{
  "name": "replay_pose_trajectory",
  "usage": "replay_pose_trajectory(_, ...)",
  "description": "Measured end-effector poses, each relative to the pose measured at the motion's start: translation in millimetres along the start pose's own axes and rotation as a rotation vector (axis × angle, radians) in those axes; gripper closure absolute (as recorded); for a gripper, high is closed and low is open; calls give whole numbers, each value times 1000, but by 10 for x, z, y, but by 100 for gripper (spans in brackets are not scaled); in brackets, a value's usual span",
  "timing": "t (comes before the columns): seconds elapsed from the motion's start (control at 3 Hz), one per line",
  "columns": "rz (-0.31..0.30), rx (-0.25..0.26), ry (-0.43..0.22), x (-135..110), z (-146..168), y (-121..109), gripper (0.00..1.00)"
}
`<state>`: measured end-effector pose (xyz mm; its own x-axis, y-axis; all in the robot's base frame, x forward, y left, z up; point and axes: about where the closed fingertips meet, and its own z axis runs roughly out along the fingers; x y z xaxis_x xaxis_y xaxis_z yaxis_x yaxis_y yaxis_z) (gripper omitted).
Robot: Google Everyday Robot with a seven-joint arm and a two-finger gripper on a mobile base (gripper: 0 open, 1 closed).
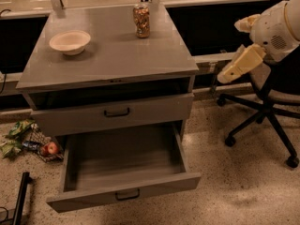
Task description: Place orange can into middle drawer
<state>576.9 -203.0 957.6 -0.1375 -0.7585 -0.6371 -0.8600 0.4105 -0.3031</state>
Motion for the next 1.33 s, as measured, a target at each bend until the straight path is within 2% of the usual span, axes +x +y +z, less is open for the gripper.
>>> replay_pose_trajectory(0.33, 21, 33, -200, -360, 334, -462, 0)
replay_pose_trajectory(0.67, 27, 36, -212, -381, 363, -486, 0)
replay_pose_trajectory(1.0, 46, 44, -251, -448, 456, -571, 0)
replay_pose_trajectory(1.33, 88, 67, -332, -635, 727, -716, 0)
